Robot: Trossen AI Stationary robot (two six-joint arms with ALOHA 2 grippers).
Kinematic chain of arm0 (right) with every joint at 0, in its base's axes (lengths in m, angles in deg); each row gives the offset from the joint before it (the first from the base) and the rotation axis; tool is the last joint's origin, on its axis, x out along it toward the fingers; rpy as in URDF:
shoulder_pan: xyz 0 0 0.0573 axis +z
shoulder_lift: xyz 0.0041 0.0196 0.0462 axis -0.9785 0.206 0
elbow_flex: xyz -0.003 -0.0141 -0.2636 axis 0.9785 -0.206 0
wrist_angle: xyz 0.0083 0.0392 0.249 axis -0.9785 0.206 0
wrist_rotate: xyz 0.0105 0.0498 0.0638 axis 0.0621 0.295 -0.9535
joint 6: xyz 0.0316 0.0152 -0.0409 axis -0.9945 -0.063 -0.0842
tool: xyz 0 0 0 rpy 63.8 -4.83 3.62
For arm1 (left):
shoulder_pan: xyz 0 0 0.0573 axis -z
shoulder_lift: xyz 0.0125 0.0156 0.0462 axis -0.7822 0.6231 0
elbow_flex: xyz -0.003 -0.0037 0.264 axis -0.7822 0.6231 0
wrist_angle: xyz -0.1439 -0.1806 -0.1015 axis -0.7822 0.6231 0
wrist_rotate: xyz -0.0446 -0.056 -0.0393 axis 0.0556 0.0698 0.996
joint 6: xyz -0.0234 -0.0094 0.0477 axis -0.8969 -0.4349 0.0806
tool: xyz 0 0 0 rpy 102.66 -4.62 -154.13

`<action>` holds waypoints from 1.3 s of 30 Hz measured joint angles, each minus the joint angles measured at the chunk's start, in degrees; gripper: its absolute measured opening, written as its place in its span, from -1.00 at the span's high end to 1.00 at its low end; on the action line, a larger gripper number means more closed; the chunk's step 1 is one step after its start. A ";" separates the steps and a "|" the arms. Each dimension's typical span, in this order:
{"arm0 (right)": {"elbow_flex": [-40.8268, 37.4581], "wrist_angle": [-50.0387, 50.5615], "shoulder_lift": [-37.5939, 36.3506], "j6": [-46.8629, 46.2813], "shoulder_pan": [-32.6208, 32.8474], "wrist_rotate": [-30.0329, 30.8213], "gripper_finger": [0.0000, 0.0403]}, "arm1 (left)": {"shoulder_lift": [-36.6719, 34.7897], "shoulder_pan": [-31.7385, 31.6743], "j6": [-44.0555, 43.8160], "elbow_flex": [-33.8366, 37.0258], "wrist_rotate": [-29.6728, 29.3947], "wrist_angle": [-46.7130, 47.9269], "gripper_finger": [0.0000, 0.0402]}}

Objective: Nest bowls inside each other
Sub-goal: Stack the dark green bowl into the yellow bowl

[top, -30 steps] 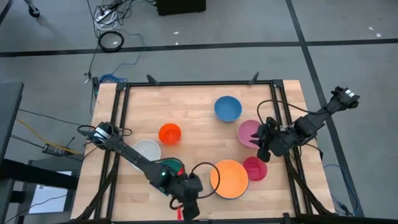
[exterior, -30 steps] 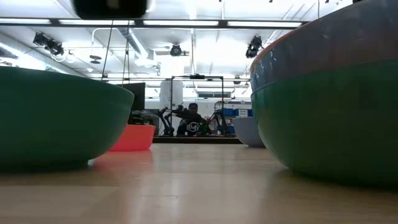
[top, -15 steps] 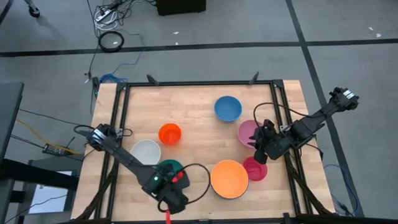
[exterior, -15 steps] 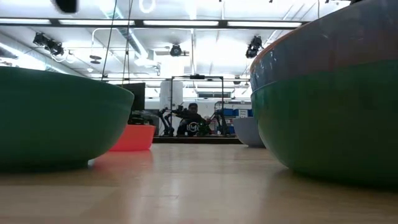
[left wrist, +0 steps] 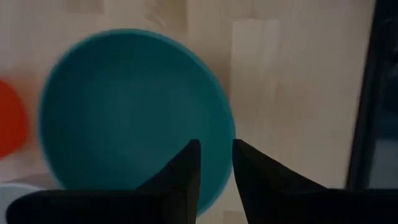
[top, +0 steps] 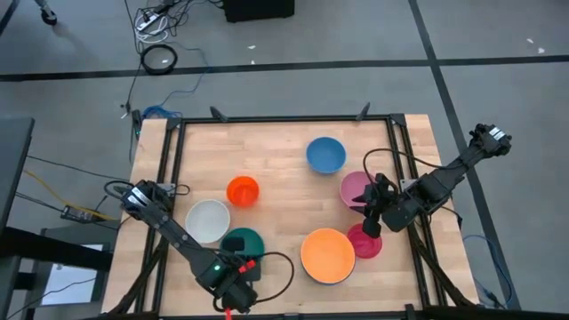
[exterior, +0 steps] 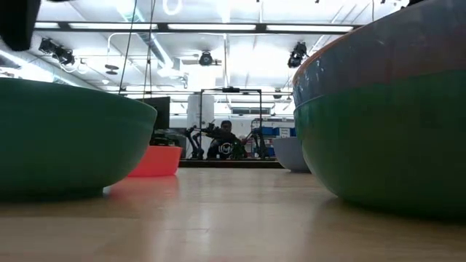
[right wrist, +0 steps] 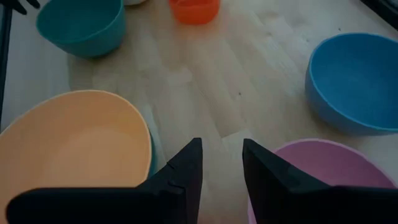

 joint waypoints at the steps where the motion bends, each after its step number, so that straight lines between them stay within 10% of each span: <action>1: 0.00 0.04 0.00 -0.25 0.00 0.02 0.49 | -0.06 -0.25 -0.57 0.65 1.16 -1.10 0.49; 32: 0.00 0.18 -0.02 -1.21 -0.07 0.53 0.49 | 4.19 -0.53 -2.18 2.83 1.31 -4.00 0.50; 39: 0.00 0.37 -0.02 -1.05 -0.07 0.53 0.49 | 4.81 -0.58 -2.08 6.57 1.84 -6.85 0.82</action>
